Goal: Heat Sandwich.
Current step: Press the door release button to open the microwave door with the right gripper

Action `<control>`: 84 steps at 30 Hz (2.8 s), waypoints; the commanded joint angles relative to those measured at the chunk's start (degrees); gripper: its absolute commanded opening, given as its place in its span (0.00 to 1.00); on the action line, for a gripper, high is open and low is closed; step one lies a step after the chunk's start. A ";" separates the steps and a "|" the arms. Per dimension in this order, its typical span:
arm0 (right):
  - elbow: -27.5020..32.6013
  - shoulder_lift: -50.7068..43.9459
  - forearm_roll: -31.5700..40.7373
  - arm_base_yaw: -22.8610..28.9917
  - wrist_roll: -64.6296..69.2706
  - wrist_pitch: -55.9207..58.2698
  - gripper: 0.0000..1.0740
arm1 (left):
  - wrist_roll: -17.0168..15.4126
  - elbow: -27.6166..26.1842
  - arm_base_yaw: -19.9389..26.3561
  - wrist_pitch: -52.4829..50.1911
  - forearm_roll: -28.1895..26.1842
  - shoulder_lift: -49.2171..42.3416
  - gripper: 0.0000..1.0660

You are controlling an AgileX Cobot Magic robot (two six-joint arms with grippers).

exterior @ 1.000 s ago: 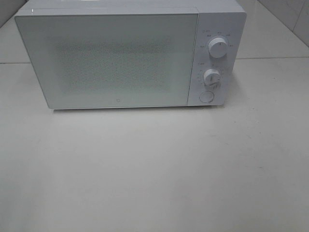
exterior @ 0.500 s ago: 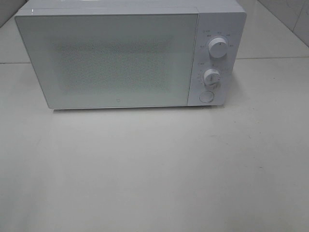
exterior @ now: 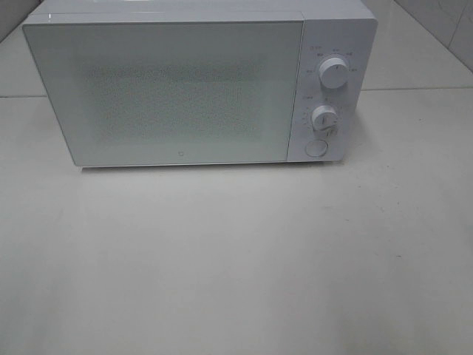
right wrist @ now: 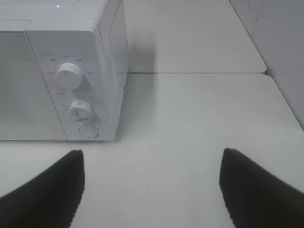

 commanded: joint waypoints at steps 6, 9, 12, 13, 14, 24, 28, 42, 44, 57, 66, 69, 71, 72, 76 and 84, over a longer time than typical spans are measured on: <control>-0.40 14.21 -0.17 -0.40 -0.40 -15.18 0.71 | -0.11 0.17 0.11 -0.29 -0.06 -1.49 0.95; -0.40 17.25 -0.17 -0.40 -0.52 -18.05 0.71 | -0.11 0.17 0.11 -0.29 -0.06 -1.49 0.95; -0.40 22.52 -0.17 -0.40 -0.52 -22.46 0.71 | -0.11 0.17 0.11 -0.29 -0.06 -1.49 0.95; -0.40 24.01 -0.17 -0.40 -0.52 -23.61 0.71 | -0.11 0.17 0.11 -0.29 -0.06 -1.49 0.95; -0.40 24.01 -0.17 -0.40 -0.52 -23.61 0.71 | -0.11 0.17 0.11 -0.29 -0.06 -1.49 0.95; 4.76 36.84 -0.17 -0.23 -0.52 -45.21 0.71 | -0.11 0.17 0.11 -0.29 -0.06 -1.49 0.95; 7.16 40.74 -0.11 -0.23 -0.57 -53.97 0.71 | -0.11 0.17 0.11 -0.29 -0.06 -1.49 0.95; 15.30 51.45 14.84 9.17 -11.75 -76.32 0.71 | -0.11 0.17 0.11 -0.29 -0.06 -1.49 0.95; 15.76 52.48 18.85 12.09 -13.24 -78.44 0.71 | -0.11 0.17 0.11 -0.29 -0.06 -1.49 0.95; 16.27 61.13 31.57 29.16 -13.81 -88.52 0.71 | -0.11 0.17 0.11 -0.29 -0.06 -1.49 0.95; 14.95 68.41 41.02 38.67 -13.92 -92.13 0.71 | -0.11 0.17 0.11 -0.29 -0.06 -1.49 0.95; 13.98 70.42 42.06 40.11 -13.87 -92.30 0.71 | -0.11 0.17 0.11 -0.29 -0.06 -1.49 0.95; 13.98 70.53 42.00 40.39 -13.75 -92.42 0.71 | -0.11 0.17 0.11 -0.29 -0.06 -1.49 0.95; 13.98 70.53 42.06 40.45 -13.52 -93.11 0.71 | -0.11 0.17 0.11 -0.29 -0.06 -1.49 0.95; 13.98 70.53 42.06 40.45 -12.61 -93.16 0.71 | -0.11 0.17 0.11 -0.29 -0.06 -1.49 0.95; 13.98 70.53 41.94 40.45 -7.68 -93.22 0.71 | -0.11 0.17 0.11 -0.29 -0.06 -1.49 0.95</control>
